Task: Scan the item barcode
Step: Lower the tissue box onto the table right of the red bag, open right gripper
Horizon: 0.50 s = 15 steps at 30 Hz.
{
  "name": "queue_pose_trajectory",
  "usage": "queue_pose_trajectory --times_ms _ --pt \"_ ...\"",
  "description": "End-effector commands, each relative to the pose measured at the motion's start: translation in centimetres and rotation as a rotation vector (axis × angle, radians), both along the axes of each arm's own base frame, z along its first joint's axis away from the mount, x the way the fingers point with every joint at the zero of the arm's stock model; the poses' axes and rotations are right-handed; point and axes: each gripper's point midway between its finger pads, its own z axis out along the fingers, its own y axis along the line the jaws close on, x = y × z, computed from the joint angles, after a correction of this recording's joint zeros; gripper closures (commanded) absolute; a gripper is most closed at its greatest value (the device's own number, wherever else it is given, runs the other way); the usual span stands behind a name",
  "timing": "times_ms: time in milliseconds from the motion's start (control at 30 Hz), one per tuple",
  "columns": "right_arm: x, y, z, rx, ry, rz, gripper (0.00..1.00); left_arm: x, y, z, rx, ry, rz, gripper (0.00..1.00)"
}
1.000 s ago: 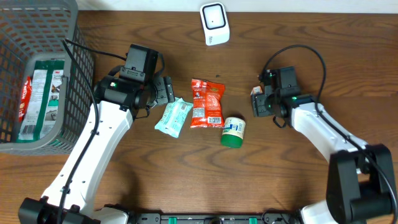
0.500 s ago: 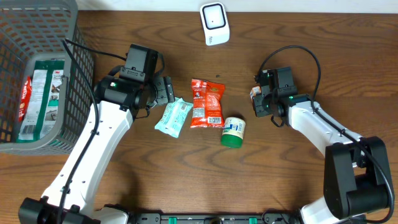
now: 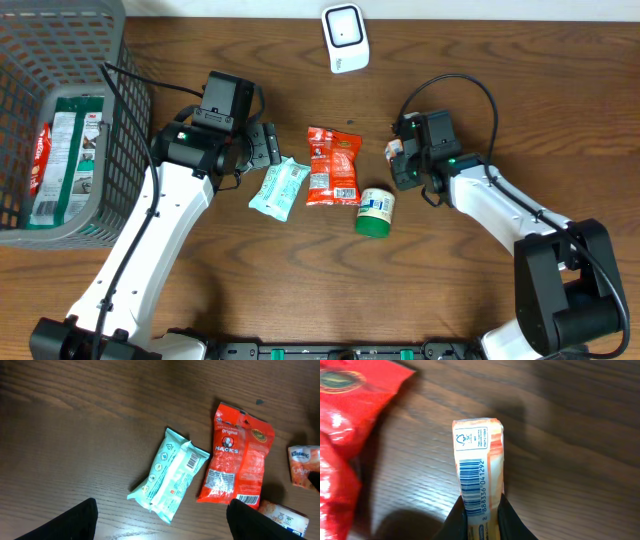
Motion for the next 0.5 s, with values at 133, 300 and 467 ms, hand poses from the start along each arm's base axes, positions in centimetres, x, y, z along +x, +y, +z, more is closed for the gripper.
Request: queue_pose_trajectory --times_ms 133,300,467 --pt "0.06 0.36 0.03 0.019 0.009 -0.050 0.80 0.04 0.25 -0.40 0.008 0.011 0.014 0.17" --pt "0.05 0.40 0.03 0.019 0.009 -0.048 0.57 0.04 0.25 -0.40 0.008 0.011 0.014 0.17" --pt "0.27 0.44 0.35 0.024 -0.004 -0.049 0.45 0.04 0.25 -0.40 0.008 0.011 0.014 0.17"
